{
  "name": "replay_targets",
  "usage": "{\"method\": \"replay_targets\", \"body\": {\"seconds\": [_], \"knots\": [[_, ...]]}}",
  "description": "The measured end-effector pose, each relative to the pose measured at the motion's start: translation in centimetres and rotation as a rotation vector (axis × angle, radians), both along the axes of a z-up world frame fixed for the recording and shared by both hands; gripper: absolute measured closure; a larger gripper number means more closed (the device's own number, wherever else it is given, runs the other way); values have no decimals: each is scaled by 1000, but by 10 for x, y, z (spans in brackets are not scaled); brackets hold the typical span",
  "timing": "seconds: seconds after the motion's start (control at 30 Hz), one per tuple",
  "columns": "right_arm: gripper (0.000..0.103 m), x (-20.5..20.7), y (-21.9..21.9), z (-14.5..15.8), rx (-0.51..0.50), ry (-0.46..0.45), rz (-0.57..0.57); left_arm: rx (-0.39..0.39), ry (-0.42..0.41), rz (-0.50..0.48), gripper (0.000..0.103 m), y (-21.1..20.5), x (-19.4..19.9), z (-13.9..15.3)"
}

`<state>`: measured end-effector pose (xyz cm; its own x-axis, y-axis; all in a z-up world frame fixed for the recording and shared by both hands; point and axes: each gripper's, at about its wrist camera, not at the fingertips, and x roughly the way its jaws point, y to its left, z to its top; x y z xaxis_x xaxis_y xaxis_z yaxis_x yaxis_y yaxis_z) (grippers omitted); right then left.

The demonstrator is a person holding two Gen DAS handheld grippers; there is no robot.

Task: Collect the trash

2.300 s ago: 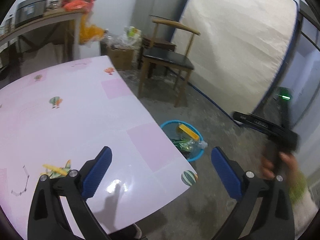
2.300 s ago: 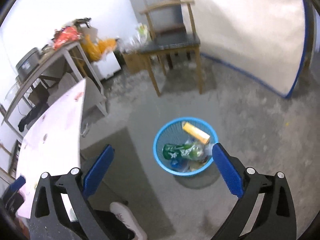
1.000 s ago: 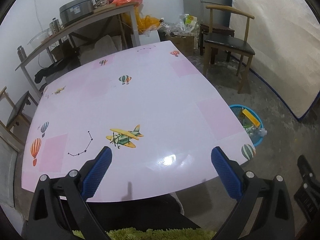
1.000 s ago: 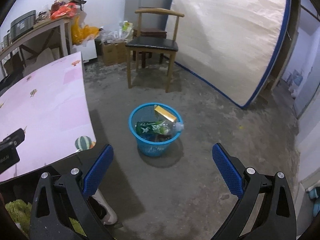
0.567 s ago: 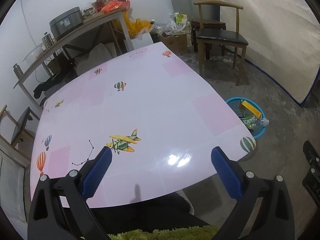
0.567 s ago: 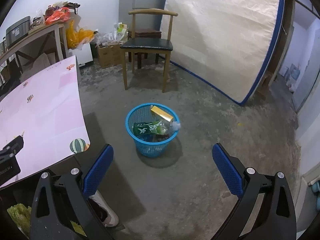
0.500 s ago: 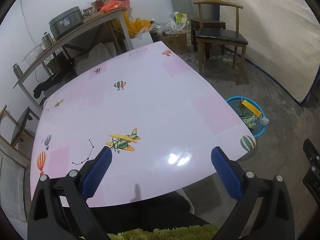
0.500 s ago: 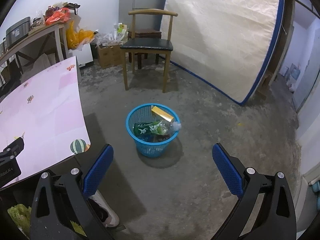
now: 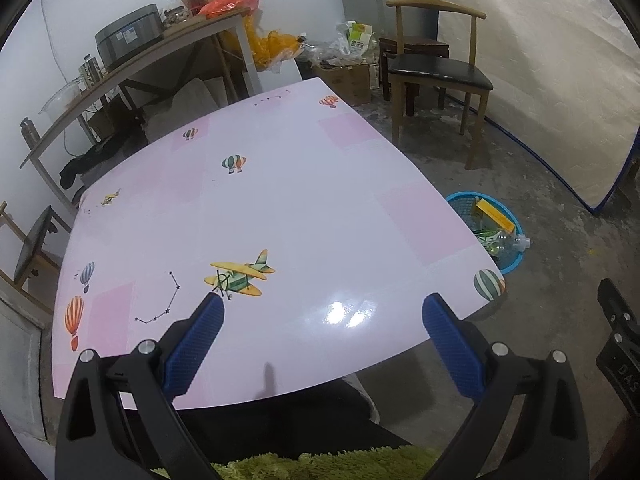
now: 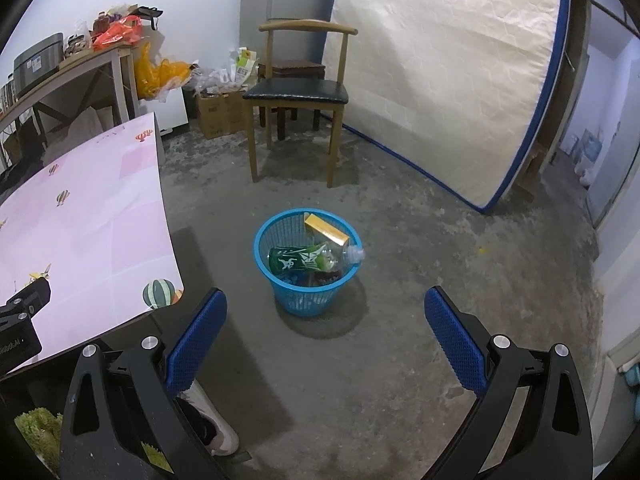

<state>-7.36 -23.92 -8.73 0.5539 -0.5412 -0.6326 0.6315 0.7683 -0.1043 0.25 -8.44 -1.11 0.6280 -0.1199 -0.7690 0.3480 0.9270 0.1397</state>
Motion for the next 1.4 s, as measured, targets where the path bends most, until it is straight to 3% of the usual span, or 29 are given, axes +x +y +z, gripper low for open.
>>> {"method": "replay_targets", "body": {"seconds": [1.4], "knots": [[8,0,-3,0,-11,-4,2,-27,21,-23,6,-4,3,1]]}}
